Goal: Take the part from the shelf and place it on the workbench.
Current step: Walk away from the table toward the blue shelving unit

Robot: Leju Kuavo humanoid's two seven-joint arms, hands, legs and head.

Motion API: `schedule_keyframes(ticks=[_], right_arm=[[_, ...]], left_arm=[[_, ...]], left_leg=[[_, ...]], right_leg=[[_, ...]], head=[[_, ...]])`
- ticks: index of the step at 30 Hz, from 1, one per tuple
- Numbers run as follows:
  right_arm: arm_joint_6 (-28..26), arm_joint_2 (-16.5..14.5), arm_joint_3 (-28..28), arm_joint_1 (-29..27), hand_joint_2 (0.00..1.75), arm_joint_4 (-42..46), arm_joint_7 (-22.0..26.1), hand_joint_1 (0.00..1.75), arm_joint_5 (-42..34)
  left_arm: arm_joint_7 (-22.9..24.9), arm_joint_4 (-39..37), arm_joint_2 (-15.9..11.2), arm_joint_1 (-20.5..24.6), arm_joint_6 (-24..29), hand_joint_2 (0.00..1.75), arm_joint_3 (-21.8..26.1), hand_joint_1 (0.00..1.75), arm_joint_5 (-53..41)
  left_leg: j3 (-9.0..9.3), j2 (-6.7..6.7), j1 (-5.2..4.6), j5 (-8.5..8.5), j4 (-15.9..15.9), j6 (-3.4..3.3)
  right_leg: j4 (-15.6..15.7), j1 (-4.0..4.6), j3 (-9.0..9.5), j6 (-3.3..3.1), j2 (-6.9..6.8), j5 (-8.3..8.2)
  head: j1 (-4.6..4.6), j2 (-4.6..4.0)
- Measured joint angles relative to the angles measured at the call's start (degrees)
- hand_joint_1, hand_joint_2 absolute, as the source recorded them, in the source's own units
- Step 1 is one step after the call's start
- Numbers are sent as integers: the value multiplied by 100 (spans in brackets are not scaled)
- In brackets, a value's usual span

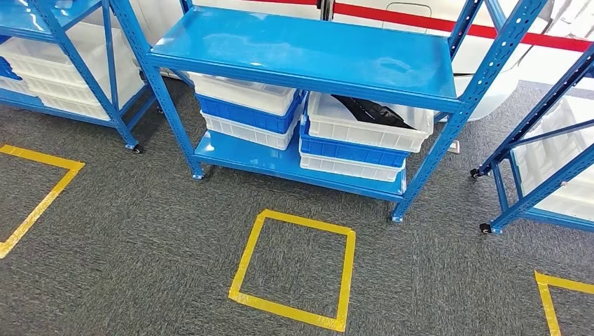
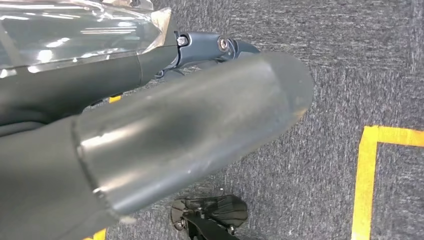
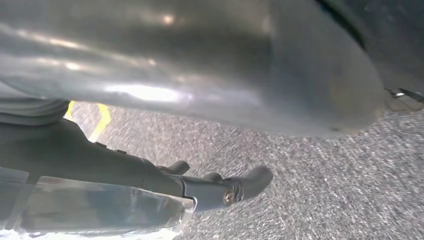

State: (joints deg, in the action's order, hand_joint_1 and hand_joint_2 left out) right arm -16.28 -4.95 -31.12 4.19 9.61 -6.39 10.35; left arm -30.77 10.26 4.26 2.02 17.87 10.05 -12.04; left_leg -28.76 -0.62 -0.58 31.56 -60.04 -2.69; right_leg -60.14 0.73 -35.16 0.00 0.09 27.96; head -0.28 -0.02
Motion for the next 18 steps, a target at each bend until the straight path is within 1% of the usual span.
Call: schedule_keyframes(ticks=[2, 3, 4, 5, 6, 7, 8, 9, 10, 11, 12, 13, 14, 15, 16, 17, 18], right_arm=[[-7, -11, -8, 0, 0, 1, -2, 0, 0], [-10, -14, -10, 3, 0, 1, -3, 0, -1], [-13, -17, -12, 11, 0, 1, -3, 0, -1], [-15, -20, -14, 20, 0, 1, -4, 0, -1], [-15, -26, -16, 27, 0, 1, -4, 0, -1], [-15, -28, -19, 28, 0, 1, -4, 0, -1], [-15, -29, -20, 22, 0, 1, -4, 0, -1], [-15, -29, -21, 12, 0, 1, -4, 0, -1], [-15, -29, -22, 2, 0, 1, -5, 0, -1], [-15, -29, -22, -4, 0, 1, -5, 0, -1], [-15, -28, -22, -2, 0, 1, -6, 0, -1], [-15, -29, -22, 6, 0, 2, -6, 0, -1], [-14, -31, -22, 16, 0, 2, -6, 0, -1], [-14, -32, -22, 22, 0, 3, -6, 0, -2], [-13, -37, -22, 25, 0, 3, -6, 0, -2], [-11, -39, -22, 25, 0, 3, -6, 0, -3], [-9, -40, -22, 26, 0, 3, -6, 0, -3]], left_arm=[[-10, 2, 2, 3, -9, 0, 0, 0, -4], [-16, 2, 4, 5, -16, 0, 0, 0, -5], [-22, 2, 6, 10, -25, 0, -1, 0, -8], [-26, 2, 7, 14, -31, 0, -2, 0, -10], [-28, 2, 8, 15, -34, 0, -2, 0, -12], [-28, 2, 7, 10, -36, 0, -3, 0, -14], [-28, 1, 5, 2, -36, 0, -2, 0, -14], [-28, 1, 2, -5, -36, 0, -2, 0, -14], [-28, 1, -2, -10, -37, 0, -2, 0, -14], [-28, 1, -4, -13, -38, 0, -2, 0, -14], [-28, -1, -4, -13, -41, 0, -2, 0, -14], [-27, -1, -4, -7, -44, 0, -2, 0, -14], [-27, 0, -4, -2, -47, 0, -2, 0, -14], [-28, 1, -4, 0, -49, 0, -2, 0, -14], [-30, 4, -5, 1, -49, 0, -2, 0, -14], [-33, 5, -5, -6, -50, 0, -2, 0, -15], [-37, 5, -5, -10, -50, 0, -2, 0, -15]], left_leg=[[56, 10, 21, 34, -94, 57], [17, 15, 38, 73, -208, 84], [-79, 18, 61, 141, -402, 117], [-238, 18, 85, 235, -657, 152], [-437, 19, 111, 354, -921, 189], [-627, 20, 140, 463, -1120, 232], [-766, 25, 171, 511, -1195, 275], [-822, 33, 205, 438, -1103, 313], [-790, 41, 242, 227, -840, 348], [-716, 61, 269, -55, -549, 371], [-670, 82, 273, -219, -313, 385], [-641, 104, 264, -251, -176, 372], [-641, 123, 241, -193, -150, 338], [-643, 113, 218, -81, -136, 282], [-595, 99, 210, -72, -105, 207], [-537, 87, 207, -153, -60, 135], [-477, 78, 207, -211, -31, 73]], right_leg=[[81, -47, 144, -79, 6, -68], [99, -70, 225, -113, 7, -65], [113, -88, 292, -142, 7, -52], [114, -83, 325, -166, 5, -32], [114, -85, 348, -183, 4, -7], [113, -88, 375, -189, 10, 22], [112, -98, 407, -181, 17, 56], [111, -114, 451, -159, 25, 95], [111, -134, 505, -130, 31, 138], [113, -150, 554, -95, 34, 182], [117, -158, 612, -56, 36, 222], [131, -155, 638, -9, 36, 262], [157, -145, 665, 38, 33, 303], [137, -130, 711, 99, 29, 297], [109, -117, 737, 156, 24, 299], [55, -114, 777, 199, 19, 312], [-77, -117, 780, 217, 18, 353]], head=[[7, 1], [2, 1], [-2, 1], [-5, 1], [-10, 2], [-7, 2], [-8, 2], [-10, 2], [-9, 1], [-10, 1], [-15, 1], [-26, 1], [-26, 1], [-26, 1], [-19, 1], [-5, 1], [3, 1]])
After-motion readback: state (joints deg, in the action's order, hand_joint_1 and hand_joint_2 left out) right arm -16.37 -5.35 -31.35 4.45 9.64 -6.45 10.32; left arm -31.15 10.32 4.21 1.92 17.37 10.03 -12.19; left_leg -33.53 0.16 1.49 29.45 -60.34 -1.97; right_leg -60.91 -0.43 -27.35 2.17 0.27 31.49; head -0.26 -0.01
